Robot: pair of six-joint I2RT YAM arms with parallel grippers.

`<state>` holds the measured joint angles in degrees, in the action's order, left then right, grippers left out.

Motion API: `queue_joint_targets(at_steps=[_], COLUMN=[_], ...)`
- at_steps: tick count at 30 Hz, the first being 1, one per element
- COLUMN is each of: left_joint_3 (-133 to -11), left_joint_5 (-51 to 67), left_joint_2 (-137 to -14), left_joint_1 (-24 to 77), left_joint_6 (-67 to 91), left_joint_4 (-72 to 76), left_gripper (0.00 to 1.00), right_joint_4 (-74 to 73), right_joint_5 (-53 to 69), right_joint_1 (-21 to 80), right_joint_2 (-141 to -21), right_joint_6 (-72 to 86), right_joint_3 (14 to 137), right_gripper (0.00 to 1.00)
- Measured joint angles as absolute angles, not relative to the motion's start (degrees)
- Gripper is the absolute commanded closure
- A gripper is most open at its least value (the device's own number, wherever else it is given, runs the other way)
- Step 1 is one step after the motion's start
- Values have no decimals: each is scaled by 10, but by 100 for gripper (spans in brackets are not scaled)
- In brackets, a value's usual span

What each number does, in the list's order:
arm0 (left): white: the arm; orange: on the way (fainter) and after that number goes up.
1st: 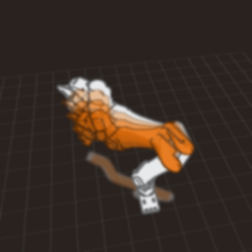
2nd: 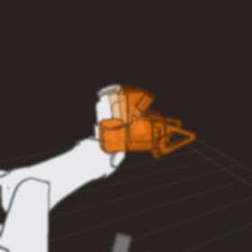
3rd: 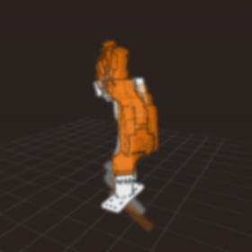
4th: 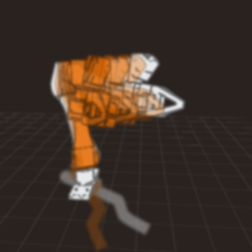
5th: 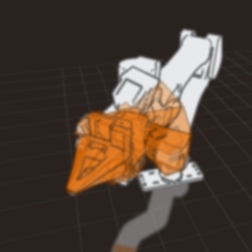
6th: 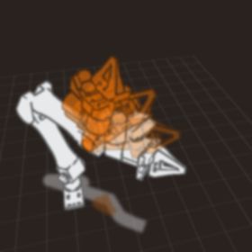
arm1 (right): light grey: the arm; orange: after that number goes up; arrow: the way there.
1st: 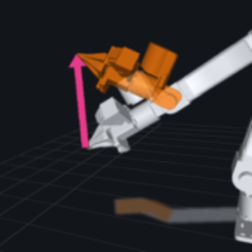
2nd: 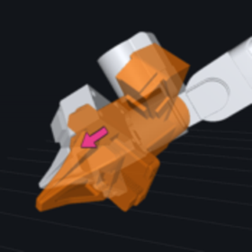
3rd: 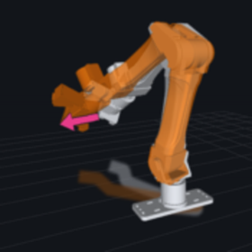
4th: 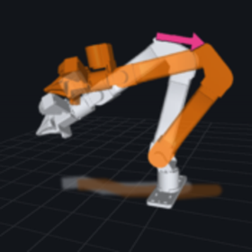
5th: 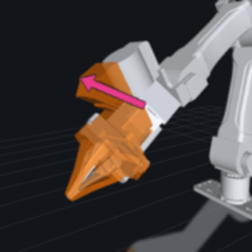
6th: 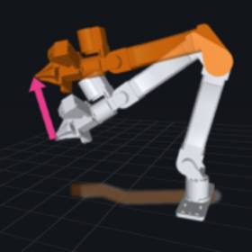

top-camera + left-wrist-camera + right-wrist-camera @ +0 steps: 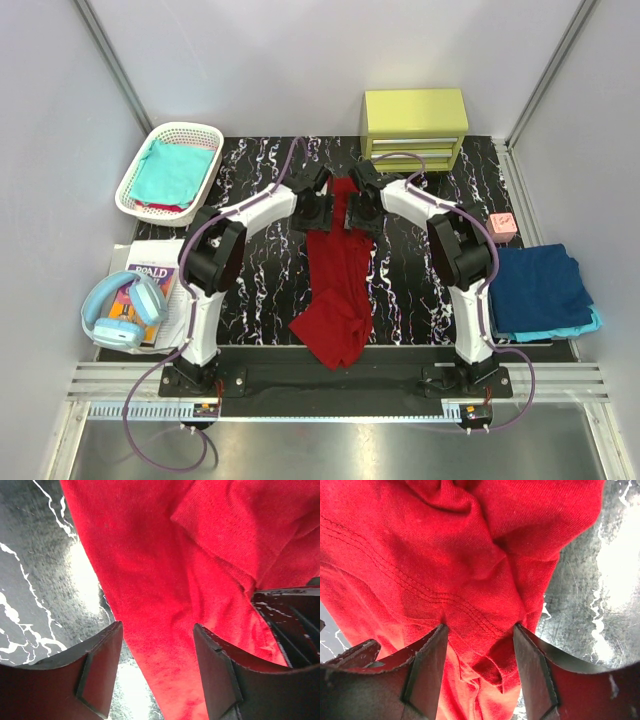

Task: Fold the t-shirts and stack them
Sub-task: Rotate the tshirt 90 degrees, then grab the bottom of the folded rectangular tshirt with both arms

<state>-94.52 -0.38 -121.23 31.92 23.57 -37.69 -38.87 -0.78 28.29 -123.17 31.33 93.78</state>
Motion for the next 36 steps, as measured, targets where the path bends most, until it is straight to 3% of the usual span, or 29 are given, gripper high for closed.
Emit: queue_joint_targets(at_steps=[5,6,7,10,12,17,21,36], left_joint_3=[-962,-967,-975,-1002,-1014,-1066,-1103,-1181], left_joint_5=[-1,1,5,20,31,52,64,84], left_joint_2=[-1213,-1215,-1219,-1246,-1270,-1315,-1338,-1383], left_joint_1=[319,319,319,319,318,311,302,203], left_joint_6=[236,236,236,239,239,241,243,255], left_joint_4=[-378,-378,-378,-375,-375,-389,-400,-417], left_gripper=[43,46,57,77,84,96,99,98], right_joint_4=[-394,-394,-394,-401,-408,-434,-459,-594], right_joint_5=[-6,-4,-4,2,8,28,41,66], right_joint_1=[283,283,283,283,282,278,274,264], right_joint_2=[-1245,-1248,-1252,-1265,-1277,-1315,-1349,-1549], right_joint_6=[313,313,313,313,312,309,306,295], right_joint_3=[957,962,965,983,999,1063,1120,1488], right_gripper=[53,66,71,87,95,98,99,99])
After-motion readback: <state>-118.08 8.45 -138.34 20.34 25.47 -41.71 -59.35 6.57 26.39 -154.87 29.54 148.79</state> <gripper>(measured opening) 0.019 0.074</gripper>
